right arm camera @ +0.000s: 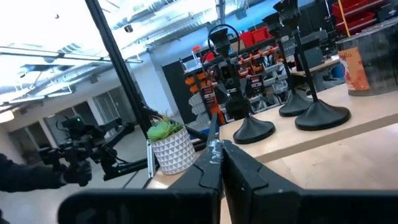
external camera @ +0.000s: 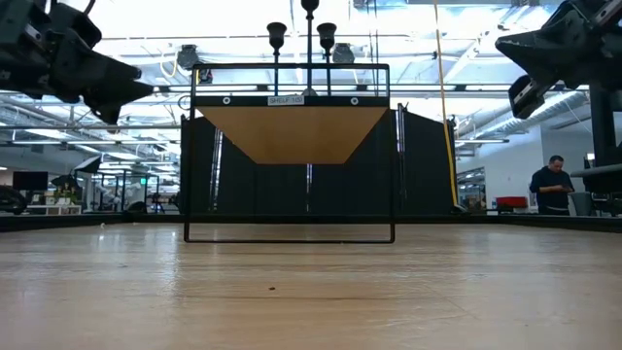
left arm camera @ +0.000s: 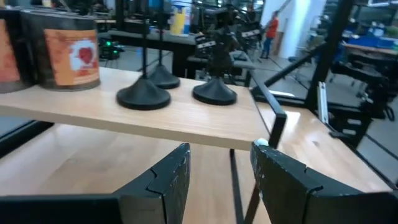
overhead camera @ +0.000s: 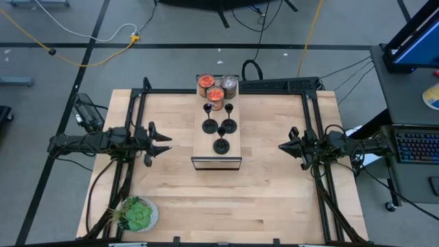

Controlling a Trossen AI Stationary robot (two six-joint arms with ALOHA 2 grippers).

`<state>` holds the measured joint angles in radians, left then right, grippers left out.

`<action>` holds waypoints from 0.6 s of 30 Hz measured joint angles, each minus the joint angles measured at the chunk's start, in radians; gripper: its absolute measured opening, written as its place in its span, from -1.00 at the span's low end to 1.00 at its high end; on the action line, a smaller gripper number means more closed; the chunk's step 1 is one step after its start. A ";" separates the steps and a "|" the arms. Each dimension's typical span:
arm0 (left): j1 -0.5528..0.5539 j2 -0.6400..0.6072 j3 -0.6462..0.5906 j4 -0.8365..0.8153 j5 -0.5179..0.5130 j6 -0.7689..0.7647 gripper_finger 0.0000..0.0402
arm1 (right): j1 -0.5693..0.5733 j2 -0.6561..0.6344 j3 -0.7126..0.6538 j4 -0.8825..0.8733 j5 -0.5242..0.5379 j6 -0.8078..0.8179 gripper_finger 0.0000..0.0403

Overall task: Pick & Place candle stick holders
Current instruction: Return to Home Position

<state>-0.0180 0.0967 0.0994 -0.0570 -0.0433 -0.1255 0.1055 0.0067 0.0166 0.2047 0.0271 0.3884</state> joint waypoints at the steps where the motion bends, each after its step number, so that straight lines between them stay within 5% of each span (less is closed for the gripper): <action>1: 0.000 0.000 0.000 0.002 -0.007 -0.012 -0.13 | 0.000 0.000 0.000 0.000 -0.001 -0.008 -1.00; 18: 0.000 0.000 0.000 0.002 -0.009 -0.144 -0.13 | 0.000 0.000 -0.001 0.000 -0.002 -0.011 -1.00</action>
